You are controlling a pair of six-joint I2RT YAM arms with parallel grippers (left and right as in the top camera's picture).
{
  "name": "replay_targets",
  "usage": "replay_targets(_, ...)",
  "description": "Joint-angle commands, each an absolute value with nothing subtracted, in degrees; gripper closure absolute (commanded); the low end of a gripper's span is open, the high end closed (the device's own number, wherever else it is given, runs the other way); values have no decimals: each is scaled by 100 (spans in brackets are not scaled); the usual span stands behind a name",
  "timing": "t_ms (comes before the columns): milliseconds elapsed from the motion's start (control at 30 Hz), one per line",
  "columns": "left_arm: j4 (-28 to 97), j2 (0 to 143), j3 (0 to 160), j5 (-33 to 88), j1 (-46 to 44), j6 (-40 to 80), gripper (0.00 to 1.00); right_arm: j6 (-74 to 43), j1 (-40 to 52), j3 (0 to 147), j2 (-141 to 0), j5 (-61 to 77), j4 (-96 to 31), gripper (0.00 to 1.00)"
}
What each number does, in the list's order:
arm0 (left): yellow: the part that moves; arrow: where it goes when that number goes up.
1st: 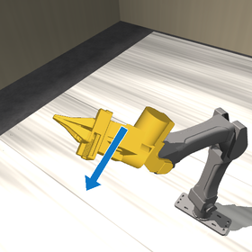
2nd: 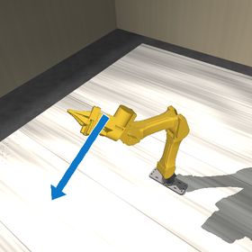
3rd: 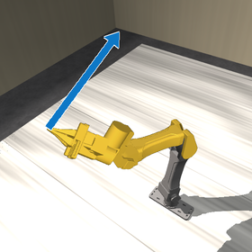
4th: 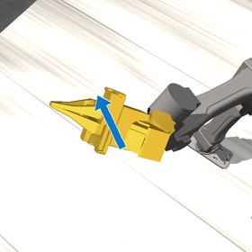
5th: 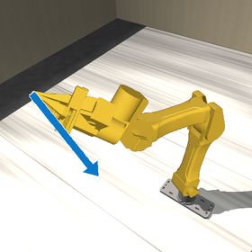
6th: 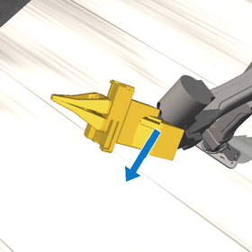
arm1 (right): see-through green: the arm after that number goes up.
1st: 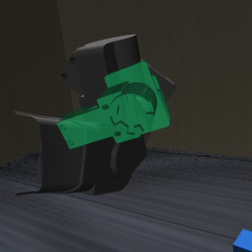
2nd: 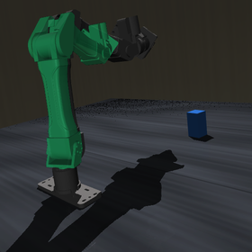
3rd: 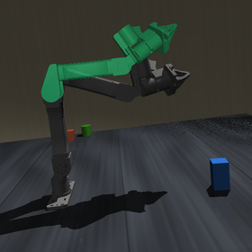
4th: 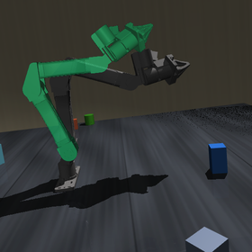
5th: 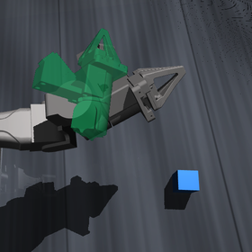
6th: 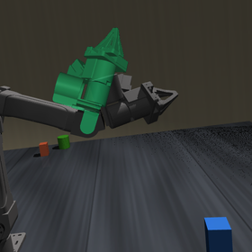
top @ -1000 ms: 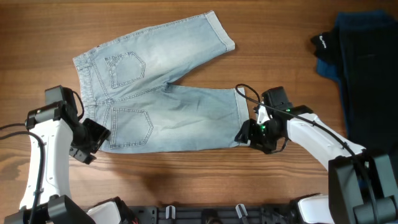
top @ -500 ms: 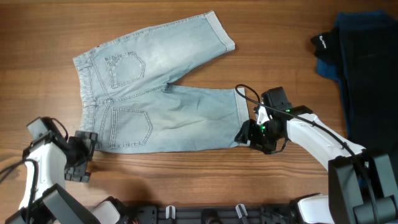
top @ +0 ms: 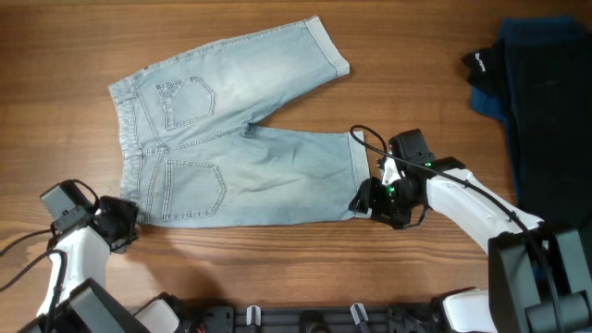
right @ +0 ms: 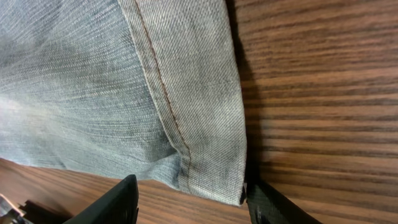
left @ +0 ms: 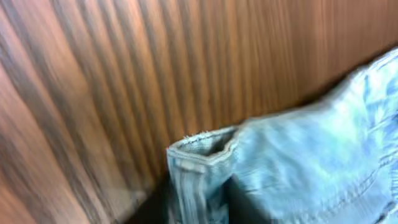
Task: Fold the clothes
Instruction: 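Grasp the waistband corner with the left gripper and leg hem with the right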
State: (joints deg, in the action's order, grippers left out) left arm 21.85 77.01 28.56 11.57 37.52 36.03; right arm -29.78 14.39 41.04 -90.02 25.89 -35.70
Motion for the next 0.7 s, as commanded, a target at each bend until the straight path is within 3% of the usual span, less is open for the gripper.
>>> replay_targets(0, 2283, 7885, 2613, 1264, 3756, 3485, 85, -2998, 1472, 4075, -9054, 2593, -3557, 44)
replay_targets(167, 2049, 7885, 2615, 1531, 3756, 3168, 96, -2995, 1472, 4075, -9054, 2591, -3557, 44)
replay_targets(467, 2394, 7290, 2644, 2617, 3756, 3170, 96, -2399, 1472, 4075, -9054, 2700, -3693, 49)
replay_targets(533, 2646, 6943, 2663, 2615, 3756, 3168, 96, -2486, 1472, 4075, -9054, 2698, -3918, 42)
replay_targets(667, 2906, 6298, 2663, 2615, 3756, 3037, 96, -3321, 1472, 4075, -9054, 2705, -4252, 41)
